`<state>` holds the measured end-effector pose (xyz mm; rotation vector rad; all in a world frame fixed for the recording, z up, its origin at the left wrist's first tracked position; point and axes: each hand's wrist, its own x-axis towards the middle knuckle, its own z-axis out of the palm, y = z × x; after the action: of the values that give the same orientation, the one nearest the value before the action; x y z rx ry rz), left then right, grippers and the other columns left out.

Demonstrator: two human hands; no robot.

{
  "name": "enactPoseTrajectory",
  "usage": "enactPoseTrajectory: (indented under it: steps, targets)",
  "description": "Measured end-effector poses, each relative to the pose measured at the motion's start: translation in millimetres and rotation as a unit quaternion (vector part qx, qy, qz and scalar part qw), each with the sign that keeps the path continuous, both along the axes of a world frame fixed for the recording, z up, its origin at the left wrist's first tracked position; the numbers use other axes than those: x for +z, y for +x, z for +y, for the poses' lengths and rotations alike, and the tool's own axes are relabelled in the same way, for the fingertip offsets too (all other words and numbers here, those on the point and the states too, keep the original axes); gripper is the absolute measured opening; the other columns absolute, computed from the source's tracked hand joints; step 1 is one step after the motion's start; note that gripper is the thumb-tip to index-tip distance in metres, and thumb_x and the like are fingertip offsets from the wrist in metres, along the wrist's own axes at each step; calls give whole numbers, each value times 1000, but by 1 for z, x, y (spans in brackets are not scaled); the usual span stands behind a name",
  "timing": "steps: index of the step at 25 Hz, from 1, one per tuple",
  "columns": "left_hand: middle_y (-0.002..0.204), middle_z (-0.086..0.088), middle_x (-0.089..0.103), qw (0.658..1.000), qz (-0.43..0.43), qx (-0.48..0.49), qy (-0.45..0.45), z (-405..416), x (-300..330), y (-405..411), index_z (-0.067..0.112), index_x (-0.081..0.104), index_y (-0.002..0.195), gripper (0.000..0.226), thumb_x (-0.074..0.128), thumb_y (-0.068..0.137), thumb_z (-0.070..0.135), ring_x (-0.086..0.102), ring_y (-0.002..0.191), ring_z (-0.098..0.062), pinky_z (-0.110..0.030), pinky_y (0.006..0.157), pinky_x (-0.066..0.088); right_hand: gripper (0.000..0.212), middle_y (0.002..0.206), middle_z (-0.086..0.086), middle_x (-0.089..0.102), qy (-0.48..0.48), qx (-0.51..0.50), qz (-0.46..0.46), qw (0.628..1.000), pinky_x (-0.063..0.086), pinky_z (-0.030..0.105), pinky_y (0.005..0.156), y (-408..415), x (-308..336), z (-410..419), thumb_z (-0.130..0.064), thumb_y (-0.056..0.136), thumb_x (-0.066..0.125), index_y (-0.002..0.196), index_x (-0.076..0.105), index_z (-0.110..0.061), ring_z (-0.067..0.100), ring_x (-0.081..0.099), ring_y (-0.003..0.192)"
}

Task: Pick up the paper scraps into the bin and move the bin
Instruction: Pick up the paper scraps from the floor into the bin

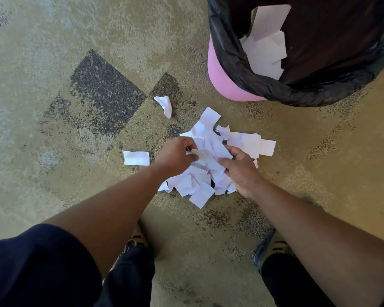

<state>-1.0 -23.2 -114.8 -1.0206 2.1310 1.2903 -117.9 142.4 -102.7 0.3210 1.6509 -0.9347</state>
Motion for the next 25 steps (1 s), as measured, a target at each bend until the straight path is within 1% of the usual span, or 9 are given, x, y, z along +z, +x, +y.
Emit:
enactPoseTrajectory:
  steps: [4,6,10,14,16,18,20,23,25]
  targets:
    - [82,3,61,999,35,-31,-19,0,2,7,17,64,98,20,77,84,11,51,67,-11,-20,58,35,45,118,-7,71,14,51,5,999,50,29,79,11,-1,-2,-12,94,67,137,58,-24,15,64,101]
    - [92,0,65,994,42,-88,-45,0,0,9,18,69,109,25,77,85,14,56,80,-18,-26,68,43,41,118,-6,70,30,87,51,994,48,27,76,16,1,-7,-11,94,67,134,60,-19,17,64,103]
    - [104,5,65,982,23,-163,-96,0,-1,12,22,73,102,14,75,88,24,51,108,-23,-40,92,42,29,107,2,68,100,152,165,969,44,27,77,17,4,-18,-11,95,60,124,64,-12,24,61,96]
    - [83,-4,67,992,36,-99,-73,-4,14,13,14,68,93,3,69,92,17,63,85,-31,-36,70,43,31,94,-8,66,84,103,227,965,45,29,67,7,18,-14,-8,92,51,118,61,-21,19,62,84]
    - [83,-6,70,999,34,13,-2,-11,29,10,12,69,95,2,69,94,15,66,76,-24,-32,63,48,27,86,-6,67,59,92,246,963,45,28,62,0,25,-5,-5,89,51,106,62,-22,17,60,73]
    - [87,-1,74,972,35,172,156,-15,45,5,11,71,104,11,72,93,8,70,70,-7,-21,60,52,25,88,-1,71,25,26,174,984,51,32,65,-5,32,2,-1,90,53,98,64,-22,20,63,76]
    - [96,-2,77,919,41,257,298,-13,55,2,6,69,113,24,73,90,-1,75,80,-8,-21,68,58,29,94,-3,75,-26,-66,38,997,56,34,68,-6,40,3,3,95,57,100,66,-24,21,67,84]
    - [119,-6,73,917,11,270,295,-6,57,2,10,59,128,56,86,79,11,71,107,-20,-39,93,58,29,94,-7,77,-91,-103,-67,988,54,33,71,-4,52,-1,2,96,61,103,68,-25,18,69,86]
    - [128,-10,69,914,24,284,288,-4,61,2,13,61,126,53,87,79,15,67,116,-27,-49,105,52,28,97,-6,77,-113,-94,-72,986,53,32,71,-3,59,-5,0,96,62,106,67,-25,16,69,86]
